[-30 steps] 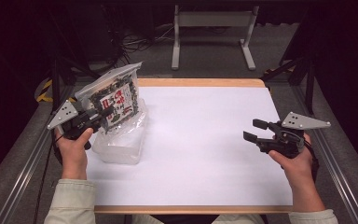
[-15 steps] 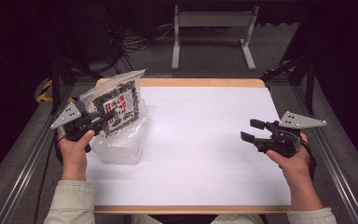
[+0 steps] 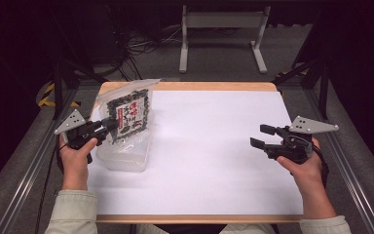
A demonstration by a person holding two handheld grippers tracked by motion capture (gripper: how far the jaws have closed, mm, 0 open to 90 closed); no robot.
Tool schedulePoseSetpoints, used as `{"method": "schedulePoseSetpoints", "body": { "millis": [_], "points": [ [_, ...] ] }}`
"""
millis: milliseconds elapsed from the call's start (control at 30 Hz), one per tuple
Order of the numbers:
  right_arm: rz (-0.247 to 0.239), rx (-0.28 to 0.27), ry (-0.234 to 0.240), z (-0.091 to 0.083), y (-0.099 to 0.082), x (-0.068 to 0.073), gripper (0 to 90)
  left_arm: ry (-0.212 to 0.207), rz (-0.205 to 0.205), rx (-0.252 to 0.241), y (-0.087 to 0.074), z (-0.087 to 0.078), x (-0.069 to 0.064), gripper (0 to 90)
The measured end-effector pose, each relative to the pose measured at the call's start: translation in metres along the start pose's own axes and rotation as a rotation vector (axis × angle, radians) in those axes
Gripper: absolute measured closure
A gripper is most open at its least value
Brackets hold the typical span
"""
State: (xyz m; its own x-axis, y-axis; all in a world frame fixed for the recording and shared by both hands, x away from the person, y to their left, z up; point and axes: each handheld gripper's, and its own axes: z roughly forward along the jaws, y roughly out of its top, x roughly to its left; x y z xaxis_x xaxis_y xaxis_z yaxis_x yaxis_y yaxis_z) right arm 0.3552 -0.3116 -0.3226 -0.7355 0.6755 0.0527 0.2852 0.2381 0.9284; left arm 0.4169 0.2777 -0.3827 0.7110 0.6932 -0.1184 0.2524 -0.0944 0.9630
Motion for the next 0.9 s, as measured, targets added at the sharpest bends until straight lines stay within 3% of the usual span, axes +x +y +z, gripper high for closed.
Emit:
{"method": "schedulePoseSetpoints", "body": {
  "millis": [267,533,700,900],
  "points": [
    [-0.004,0.006,0.015,0.006,0.001,0.001,35.7,0.005,-0.036,-0.002,-0.008,-0.006,0.003,73.7],
    [-0.012,0.009,0.029,0.011,0.004,0.002,35.5,0.039,-0.088,0.06,-0.017,-0.016,0.007,73.7],
    [-0.015,0.012,0.041,0.016,0.005,0.003,35.5,0.057,-0.079,0.09,-0.021,-0.018,0.004,73.8],
    [-0.02,0.013,0.047,0.019,0.006,0.004,35.4,0.061,-0.094,0.084,-0.023,-0.02,0.004,73.7]
  ]
}}
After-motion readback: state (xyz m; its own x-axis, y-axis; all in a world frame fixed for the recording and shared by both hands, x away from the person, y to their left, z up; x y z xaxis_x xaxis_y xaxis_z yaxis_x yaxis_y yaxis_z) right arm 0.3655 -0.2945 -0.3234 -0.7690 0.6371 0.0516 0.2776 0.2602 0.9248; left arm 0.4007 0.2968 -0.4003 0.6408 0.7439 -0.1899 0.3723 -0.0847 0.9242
